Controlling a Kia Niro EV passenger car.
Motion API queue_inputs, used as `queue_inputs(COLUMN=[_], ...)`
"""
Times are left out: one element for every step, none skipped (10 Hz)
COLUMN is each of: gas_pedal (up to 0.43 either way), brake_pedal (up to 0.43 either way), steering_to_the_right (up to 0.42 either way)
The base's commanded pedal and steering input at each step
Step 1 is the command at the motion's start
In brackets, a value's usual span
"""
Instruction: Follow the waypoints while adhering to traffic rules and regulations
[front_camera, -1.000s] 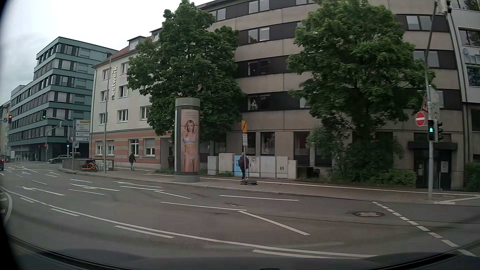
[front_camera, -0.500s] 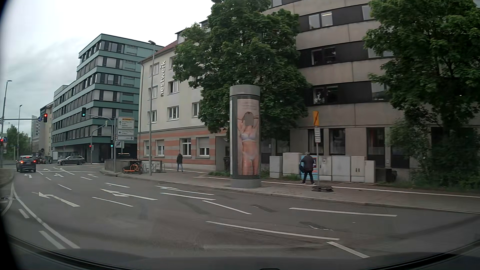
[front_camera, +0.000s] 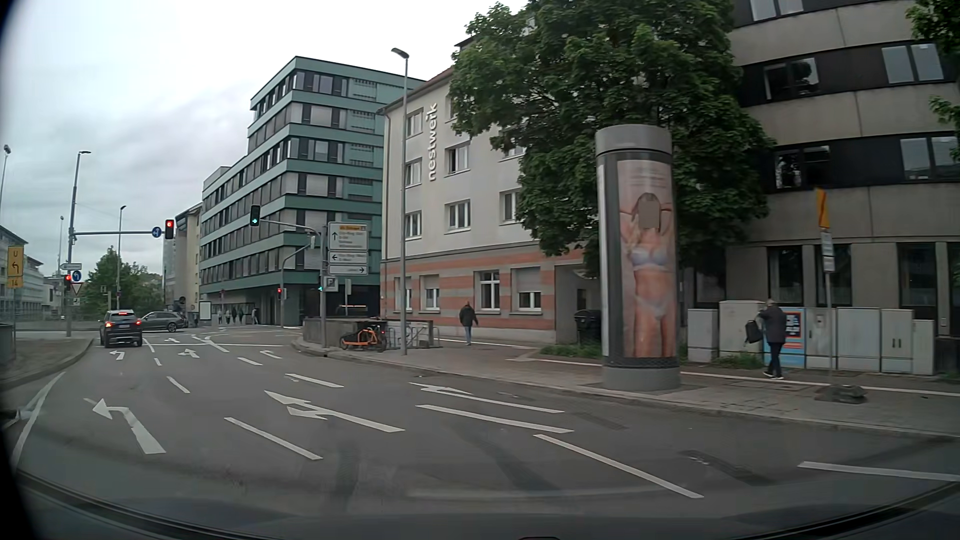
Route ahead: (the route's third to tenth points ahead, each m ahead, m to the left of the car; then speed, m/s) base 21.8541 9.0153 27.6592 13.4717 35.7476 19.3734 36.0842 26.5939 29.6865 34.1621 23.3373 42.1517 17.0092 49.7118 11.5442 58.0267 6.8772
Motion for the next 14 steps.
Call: queue_inputs(gas_pedal=[0.079,0.079,0.079,0.067,0.039,0.0,0.0,0.0,0.0,0.0,0.0,0.0,0.0,0.0], brake_pedal=[0.0,0.0,0.0,0.0,0.0,0.0,0.0,0.0,0.0,0.0,0.0,0.0,0.0,0.018], steering_to_the_right=[-0.244,-0.245,-0.245,-0.246,-0.247,-0.246,-0.245,-0.243,-0.235,-0.22,-0.201,-0.181,-0.168,-0.155])
